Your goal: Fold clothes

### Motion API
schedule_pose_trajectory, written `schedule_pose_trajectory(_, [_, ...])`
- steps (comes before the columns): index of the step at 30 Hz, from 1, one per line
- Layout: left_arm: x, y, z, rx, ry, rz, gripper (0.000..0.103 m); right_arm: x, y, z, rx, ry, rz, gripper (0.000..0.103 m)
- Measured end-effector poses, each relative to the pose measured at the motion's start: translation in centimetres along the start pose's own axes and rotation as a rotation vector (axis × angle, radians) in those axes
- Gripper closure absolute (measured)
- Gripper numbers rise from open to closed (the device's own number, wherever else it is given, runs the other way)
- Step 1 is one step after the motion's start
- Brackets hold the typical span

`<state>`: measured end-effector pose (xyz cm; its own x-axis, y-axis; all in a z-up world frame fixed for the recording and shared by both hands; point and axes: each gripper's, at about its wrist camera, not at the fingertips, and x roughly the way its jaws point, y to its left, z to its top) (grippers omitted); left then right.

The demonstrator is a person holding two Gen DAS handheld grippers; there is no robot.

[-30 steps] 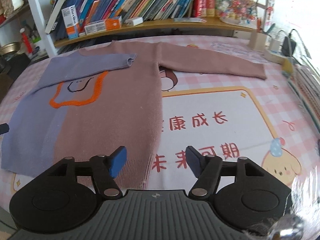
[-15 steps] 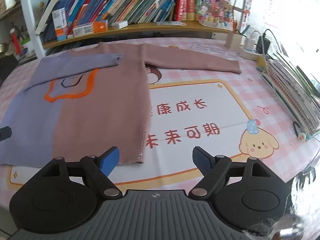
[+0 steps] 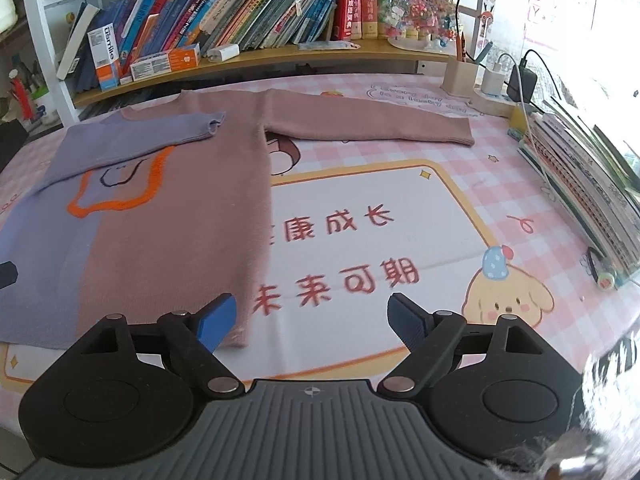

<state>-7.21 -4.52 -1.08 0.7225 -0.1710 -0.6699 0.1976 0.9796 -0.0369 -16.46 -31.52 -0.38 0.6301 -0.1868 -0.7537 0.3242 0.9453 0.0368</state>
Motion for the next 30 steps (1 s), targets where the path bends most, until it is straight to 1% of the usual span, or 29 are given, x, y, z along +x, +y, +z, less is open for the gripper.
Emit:
schedule_pose_trajectory(5, [0.4,-4.2,0.5,0.0,0.007,0.067,0.015,2.3,-3.6,2.0,-0.011,0.017,0.044,0.021])
schedule_pose_trajectory(12, [1.2,-11.2,0.6,0.02,0.015,0.146,0.015,5.8,-10.6,6.1,0.022,-0.007,0.117,0.021])
schedule_pose_trajectory(14, [1.1,-12.8,0.5,0.035,0.018,0.163,0.015,7.1,-13.0,7.5,0.045,-0.019,0.124,0.021])
schedule_pose_trajectory(17, [0.8,-14.9,0.5,0.053,0.021,0.191,0.015,8.9,-16.0,9.4,0.075,-0.038,0.107,0.021])
schedule_pose_trajectory(20, [0.3,-15.5,0.5,0.031,0.025,0.238,0.015,10.6,-18.5,11.2,0.118,-0.042,0.11,0.021])
schedule_pose_trajectory(24, [-0.2,-15.7,0.3,-0.008,0.036,0.304,0.015,12.8,-20.8,12.9,0.169,-0.035,0.126,0.021])
schedule_pose_trajectory(28, [-0.8,-15.9,0.3,-0.023,0.036,0.347,0.015,14.7,-22.0,13.6,0.207,-0.02,0.136,0.026])
schedule_pose_trajectory(30, [-1.0,-16.0,0.2,-0.026,0.04,0.363,0.015,15.6,-22.5,13.9,0.219,-0.014,0.144,0.041])
